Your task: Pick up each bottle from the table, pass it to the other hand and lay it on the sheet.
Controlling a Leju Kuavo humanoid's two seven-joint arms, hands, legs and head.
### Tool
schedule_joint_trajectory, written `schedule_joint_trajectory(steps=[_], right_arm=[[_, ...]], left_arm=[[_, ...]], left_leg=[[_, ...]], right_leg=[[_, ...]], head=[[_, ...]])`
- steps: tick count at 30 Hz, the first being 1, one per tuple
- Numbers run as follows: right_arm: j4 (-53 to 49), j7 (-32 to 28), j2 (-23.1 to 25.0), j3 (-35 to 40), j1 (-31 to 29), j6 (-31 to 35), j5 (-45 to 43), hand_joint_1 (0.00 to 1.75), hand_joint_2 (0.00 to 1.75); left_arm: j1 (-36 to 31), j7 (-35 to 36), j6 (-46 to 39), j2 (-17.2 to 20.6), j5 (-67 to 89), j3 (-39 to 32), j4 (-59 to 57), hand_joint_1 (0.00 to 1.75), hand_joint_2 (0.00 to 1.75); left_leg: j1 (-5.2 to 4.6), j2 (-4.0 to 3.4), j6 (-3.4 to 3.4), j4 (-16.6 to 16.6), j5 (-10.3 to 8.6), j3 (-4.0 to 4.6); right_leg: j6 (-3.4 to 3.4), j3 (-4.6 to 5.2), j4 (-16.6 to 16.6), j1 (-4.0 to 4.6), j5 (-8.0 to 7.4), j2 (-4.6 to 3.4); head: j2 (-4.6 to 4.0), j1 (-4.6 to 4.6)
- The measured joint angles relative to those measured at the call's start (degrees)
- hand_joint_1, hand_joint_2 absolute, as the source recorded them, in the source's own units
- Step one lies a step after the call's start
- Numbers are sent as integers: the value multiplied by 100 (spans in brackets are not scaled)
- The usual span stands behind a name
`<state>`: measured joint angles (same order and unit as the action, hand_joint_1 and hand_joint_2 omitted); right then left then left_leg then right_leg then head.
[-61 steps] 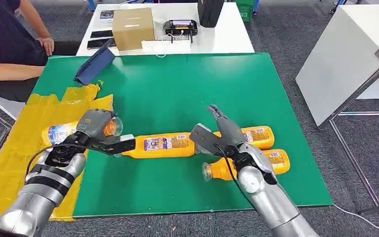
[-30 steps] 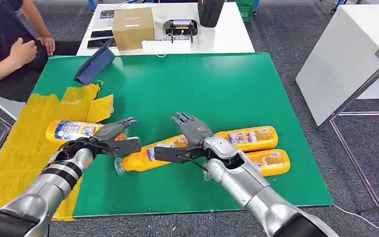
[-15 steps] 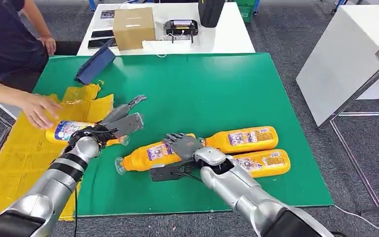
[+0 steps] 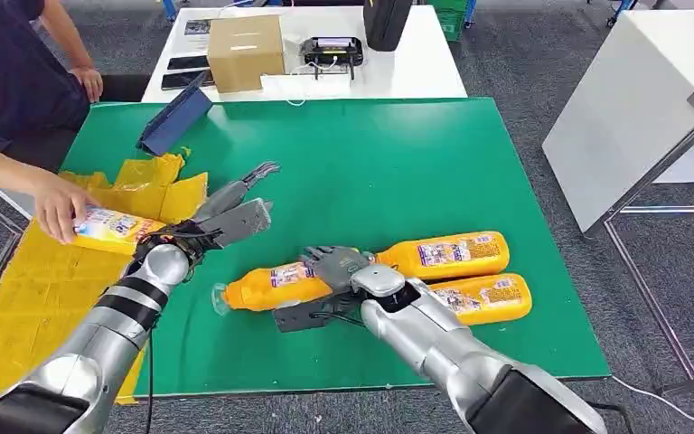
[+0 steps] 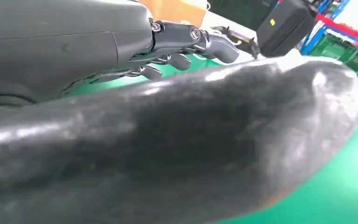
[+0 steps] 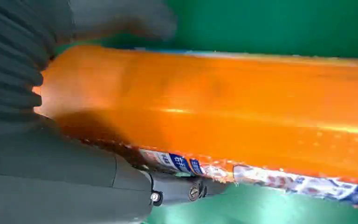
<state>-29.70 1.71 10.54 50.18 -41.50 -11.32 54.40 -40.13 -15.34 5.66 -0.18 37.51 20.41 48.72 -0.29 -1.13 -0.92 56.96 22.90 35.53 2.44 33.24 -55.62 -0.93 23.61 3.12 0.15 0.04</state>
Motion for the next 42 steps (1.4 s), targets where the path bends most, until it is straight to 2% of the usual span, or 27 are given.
schedule_joint_trajectory(steps=[12, 13, 17, 21, 23, 25, 29, 32, 35, 39, 42], right_arm=[[258, 251, -35, -137, -5, 258, -182, 175, 175], [258, 282, -44, -172, 11, 342, -188, 175, 175], [247, 387, -103, -378, 134, 998, -216, 175, 175], [-104, 430, -230, -801, 555, 2319, -451, 175, 175], [-839, 80, -286, -1407, 1064, 2958, -1189, 175, 175], [-1725, -302, -269, -2006, 1560, 3196, -1719, 175, 175], [-3355, -606, -247, -2706, 2309, 3285, -2156, 175, 175], [-4174, -697, -238, -2944, 2551, 3285, -2282, 175, 175], [-4553, -754, -236, -2988, 2673, 3285, -2299, 175, 175], [-4776, -769, -238, -2977, 2715, 3138, -2321, 175, 175], [-4776, -769, -238, -2977, 2715, 3138, -2321, 175, 175]], left_arm=[[-7, 382, -183, -96, -573, -148, 100, 0, 0], [6, 437, -183, -120, -772, -232, 114, 0, 175], [161, 688, -316, -229, -1524, -709, 339, 0, 175], [509, 907, -746, -291, -1874, -1122, 829, 0, 175], [782, 916, -1076, -302, -2083, -1373, 1242, 0, 175], [1040, 795, -1485, -302, -1855, -1511, 1631, 0, 175], [1476, 789, -1648, -348, -1670, -1589, 2352, 0, 175], [1621, 802, -1573, -433, -1910, -1604, 2693, 0, 175], [1671, 910, -1306, -503, -2267, -1596, 2844, 0, 175], [1771, 1135, -526, -527, -3163, -1445, 2964, 0, 175], [1771, 1135, -526, -527, -3163, -1445, 2964, 0, 175]], left_leg=[[0, -1, -1, 0, 0, -34], [0, -1, -1, 0, -1, -35], [-1, 1, -2, 0, -1, -34], [-1, 6, -2, 0, -1, -27], [-2, 2, -2, 0, 0, -13], [-3, -1, -2, 0, 1, 0], [0, 11, -1, -1, 2, 27], [-1, 6, -1, -2, 3, 32], [-2, 3, -2, -2, 2, 31], [-3, 3, -3, -1, 0, 31], [-3, 3, -3, -1, 0, 31]], right_leg=[[0, -31, 3, -2, 0, -1], [0, -33, 3, -2, 0, -1], [1, -35, 3, -3, -1, 0], [2, -34, 2, -3, -1, 3], [4, -22, 2, -2, -3, -1], [6, 1, 1, -2, -4, -6], [1, 23, 1, 3, 5, 14], [0, 31, 2, 2, 4, 9], [1, 31, 3, 0, 2, 9], [4, 29, 3, -1, -1, 8], [4, 29, 3, -1, -1, 8]], head=[[0, -2], [0, -4], [0, -2], [0, 0], [0, 2], [0, -7], [0, -4], [0, 0], [0, -2], [0, -2], [0, -2]])
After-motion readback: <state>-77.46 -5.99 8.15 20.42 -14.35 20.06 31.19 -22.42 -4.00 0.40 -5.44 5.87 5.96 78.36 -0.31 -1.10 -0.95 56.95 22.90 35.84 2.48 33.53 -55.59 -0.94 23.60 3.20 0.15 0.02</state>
